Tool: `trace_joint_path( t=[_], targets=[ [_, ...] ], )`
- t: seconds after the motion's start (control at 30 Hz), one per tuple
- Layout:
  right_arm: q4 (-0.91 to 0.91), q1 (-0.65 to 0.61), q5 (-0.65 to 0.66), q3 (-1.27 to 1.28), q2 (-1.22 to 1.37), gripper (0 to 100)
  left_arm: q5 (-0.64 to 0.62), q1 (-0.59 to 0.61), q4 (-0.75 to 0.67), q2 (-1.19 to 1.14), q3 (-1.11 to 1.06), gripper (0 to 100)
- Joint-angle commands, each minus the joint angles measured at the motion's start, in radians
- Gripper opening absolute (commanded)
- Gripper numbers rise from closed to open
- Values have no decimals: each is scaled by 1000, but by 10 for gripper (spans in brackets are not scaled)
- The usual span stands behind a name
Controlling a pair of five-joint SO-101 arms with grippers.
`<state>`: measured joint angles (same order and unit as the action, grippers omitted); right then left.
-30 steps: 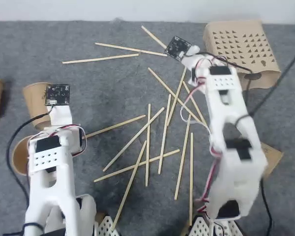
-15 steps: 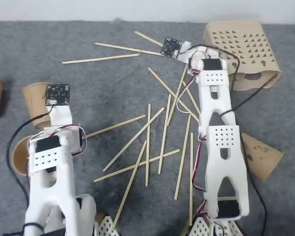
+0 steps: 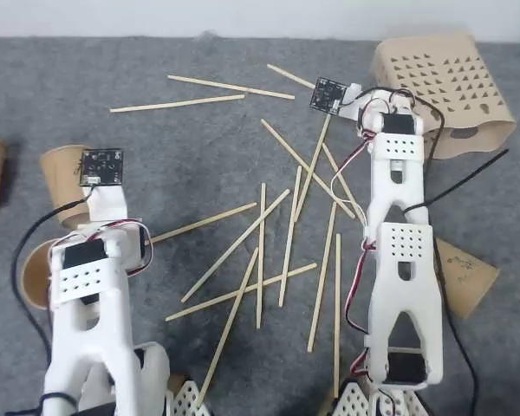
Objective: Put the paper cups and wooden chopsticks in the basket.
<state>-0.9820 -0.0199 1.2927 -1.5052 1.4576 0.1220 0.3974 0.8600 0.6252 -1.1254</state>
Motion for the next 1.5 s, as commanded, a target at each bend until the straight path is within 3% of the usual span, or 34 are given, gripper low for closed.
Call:
trace_joint_path(
  t=[0.0, 0.13, 0.23, 0.33, 0.43, 0.63, 0.7, 1.0, 1.2, 1.47],
  targets=[
    [-1, 5, 15, -66, -28, 135, 9, 2, -9, 5, -10, 12],
    [-145, -33, -26, -104, -47, 135, 9, 2, -9, 5, -10, 12],
    [-292, -68, -163, -176, -71, 143, 9, 2, -9, 5, -10, 12],
    [-329, -96, -311, -176, -117, 151, 9, 2, -9, 5, -10, 12],
    [-300, -96, -580, -175, -147, 126, 9, 3, -9, 5, -10, 12],
    [-165, -51, -1359, -172, -173, 8, 9, 5, -9, 5, -10, 12],
    [-102, -39, -1524, -169, -173, 13, 9, 6, -9, 5, -10, 12],
    [229, -35, -1534, 130, -174, 7, 9, 6, -5, 5, -10, 12],
    [268, -27, -1367, 269, -193, 7, 55, 6, -3, 5, -10, 12],
    [291, -30, -1320, 293, -166, 7, 61, 6, -2, 5, -10, 12]
  ],
)
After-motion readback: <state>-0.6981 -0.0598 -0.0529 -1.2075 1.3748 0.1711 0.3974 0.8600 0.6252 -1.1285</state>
